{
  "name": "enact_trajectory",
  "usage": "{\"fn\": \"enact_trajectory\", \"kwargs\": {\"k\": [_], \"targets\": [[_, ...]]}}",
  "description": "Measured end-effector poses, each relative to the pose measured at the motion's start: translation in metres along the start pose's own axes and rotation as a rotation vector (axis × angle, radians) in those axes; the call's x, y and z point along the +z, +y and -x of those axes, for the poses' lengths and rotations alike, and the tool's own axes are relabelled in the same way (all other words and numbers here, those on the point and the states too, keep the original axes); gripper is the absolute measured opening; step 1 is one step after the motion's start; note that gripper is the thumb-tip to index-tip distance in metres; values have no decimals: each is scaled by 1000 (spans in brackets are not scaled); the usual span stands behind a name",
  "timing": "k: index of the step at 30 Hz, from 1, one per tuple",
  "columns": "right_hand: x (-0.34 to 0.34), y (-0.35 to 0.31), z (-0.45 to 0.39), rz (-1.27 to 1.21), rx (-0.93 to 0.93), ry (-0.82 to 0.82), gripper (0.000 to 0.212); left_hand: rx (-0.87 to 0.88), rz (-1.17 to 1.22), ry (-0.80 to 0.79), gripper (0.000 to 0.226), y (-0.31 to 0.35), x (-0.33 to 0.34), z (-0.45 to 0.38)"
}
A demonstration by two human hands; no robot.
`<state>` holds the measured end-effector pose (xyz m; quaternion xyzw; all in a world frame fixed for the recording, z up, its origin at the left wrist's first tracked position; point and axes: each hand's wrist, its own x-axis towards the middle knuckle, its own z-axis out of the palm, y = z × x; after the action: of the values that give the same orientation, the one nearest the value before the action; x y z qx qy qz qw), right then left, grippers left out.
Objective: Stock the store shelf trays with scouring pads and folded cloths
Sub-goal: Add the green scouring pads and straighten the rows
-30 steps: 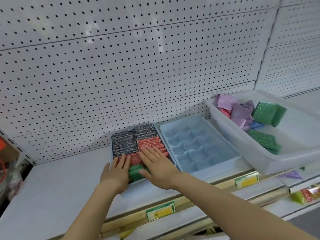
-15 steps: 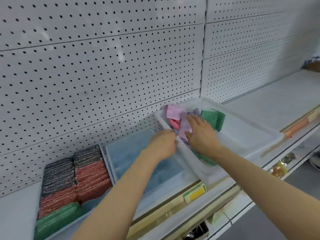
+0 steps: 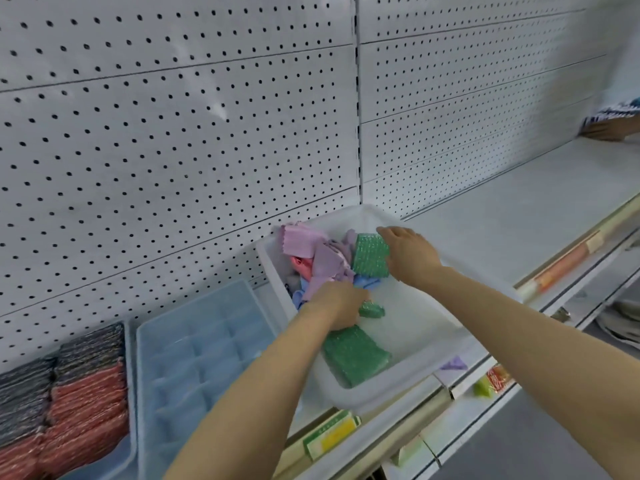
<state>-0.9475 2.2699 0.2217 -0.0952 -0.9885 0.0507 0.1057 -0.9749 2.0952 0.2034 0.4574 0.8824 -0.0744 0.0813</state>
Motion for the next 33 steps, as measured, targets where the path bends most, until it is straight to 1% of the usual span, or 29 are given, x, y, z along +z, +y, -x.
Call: {"fn": "enact_trajectory", "kwargs": {"k": [2, 4, 6, 9, 11, 13, 15, 18, 21, 23, 27, 33], "targets": [[5, 3, -16, 31, -73, -53, 74, -39, 69, 148, 47, -11, -4, 4], [11, 5, -28, 97, -196, -97, 81, -65, 157, 230, 46, -22, -8, 11], [18, 4, -39, 168, -297, -132, 82, -84, 247, 292, 54, -32, -15, 19], [26, 3, -50, 244, -345, -120, 75, -108, 384, 406, 67, -43, -25, 31], [28, 1, -53, 222, -313, -72, 61, -119, 466, 454, 64, -51, -27, 38], [25, 0, -53, 65, -257, -19, 45, -140, 505, 489, 58, -60, -28, 46], [17, -1, -53, -186, -187, 20, 36, -162, 547, 526, 55, -71, -29, 55], [-3, -5, -50, -539, -54, 87, 32, -199, 652, 580, 52, -86, -35, 70], [-25, -23, -39, -750, -20, 85, 29, -200, 717, 627, 52, -99, -43, 86], [-36, -41, -28, -827, -47, 112, 28, -195, 704, 633, 52, -104, -47, 96], [-48, -82, -9, -884, -103, 174, 26, -189, 658, 664, 50, -113, -56, 125], [-47, -154, 17, -922, -182, 179, 27, -283, 637, 658, 51, -143, -46, 198]]}}
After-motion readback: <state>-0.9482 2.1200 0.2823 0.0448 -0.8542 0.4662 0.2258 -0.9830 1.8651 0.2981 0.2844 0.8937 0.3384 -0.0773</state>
